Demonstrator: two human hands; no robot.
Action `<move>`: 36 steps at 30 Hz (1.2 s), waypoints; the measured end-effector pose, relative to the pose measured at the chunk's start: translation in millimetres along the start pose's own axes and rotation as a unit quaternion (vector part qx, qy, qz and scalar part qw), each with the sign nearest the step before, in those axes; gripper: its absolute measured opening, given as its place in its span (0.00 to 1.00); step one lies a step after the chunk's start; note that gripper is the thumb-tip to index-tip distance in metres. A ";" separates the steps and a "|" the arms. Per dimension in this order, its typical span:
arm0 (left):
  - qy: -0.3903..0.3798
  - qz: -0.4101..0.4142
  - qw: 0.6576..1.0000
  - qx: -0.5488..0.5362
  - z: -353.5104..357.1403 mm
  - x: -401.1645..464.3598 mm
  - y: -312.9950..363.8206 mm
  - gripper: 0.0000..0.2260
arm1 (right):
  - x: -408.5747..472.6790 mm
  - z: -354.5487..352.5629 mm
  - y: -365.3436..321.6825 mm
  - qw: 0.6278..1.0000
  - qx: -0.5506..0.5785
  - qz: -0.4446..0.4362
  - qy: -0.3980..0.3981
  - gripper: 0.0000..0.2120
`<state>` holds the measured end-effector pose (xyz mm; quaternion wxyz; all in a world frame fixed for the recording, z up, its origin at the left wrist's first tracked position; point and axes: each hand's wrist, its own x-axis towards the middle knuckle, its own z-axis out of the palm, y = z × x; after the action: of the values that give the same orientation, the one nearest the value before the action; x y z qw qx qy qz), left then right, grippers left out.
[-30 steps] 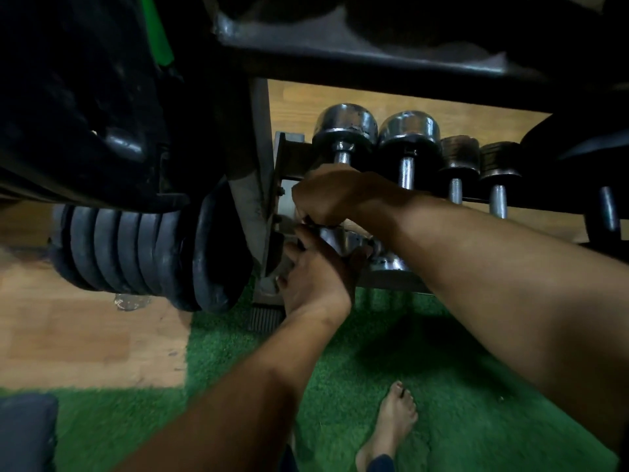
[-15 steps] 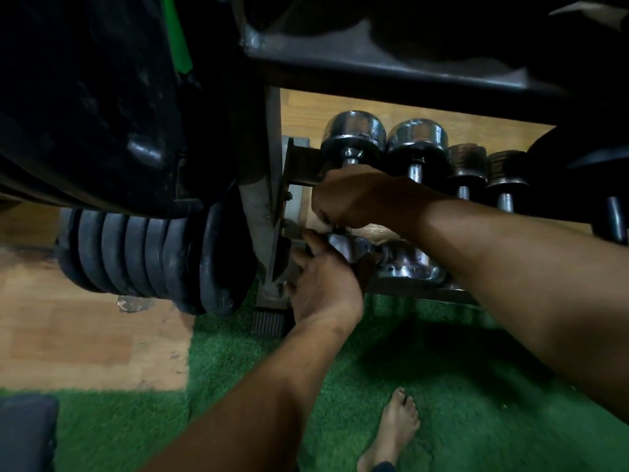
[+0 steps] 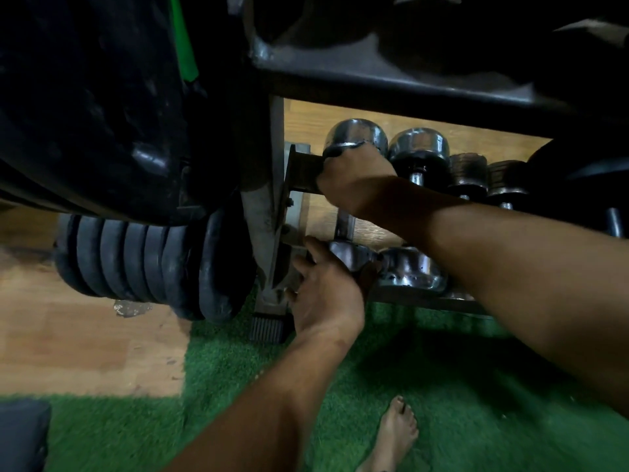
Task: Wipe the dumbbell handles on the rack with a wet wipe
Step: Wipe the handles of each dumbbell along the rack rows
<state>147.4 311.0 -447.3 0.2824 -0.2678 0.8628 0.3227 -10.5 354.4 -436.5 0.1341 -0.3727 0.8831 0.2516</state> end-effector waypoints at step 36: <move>0.008 0.018 1.000 0.001 -1.2 2.8 -2.0 0.50 | -75.2 49.7 37.9 0.706 0.683 0.112 -0.147 0.06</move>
<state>146.3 308.1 -449.2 0.2703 -0.2548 0.8699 0.3244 16.1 448.5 -433.2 0.4514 -0.0360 0.8176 -0.3557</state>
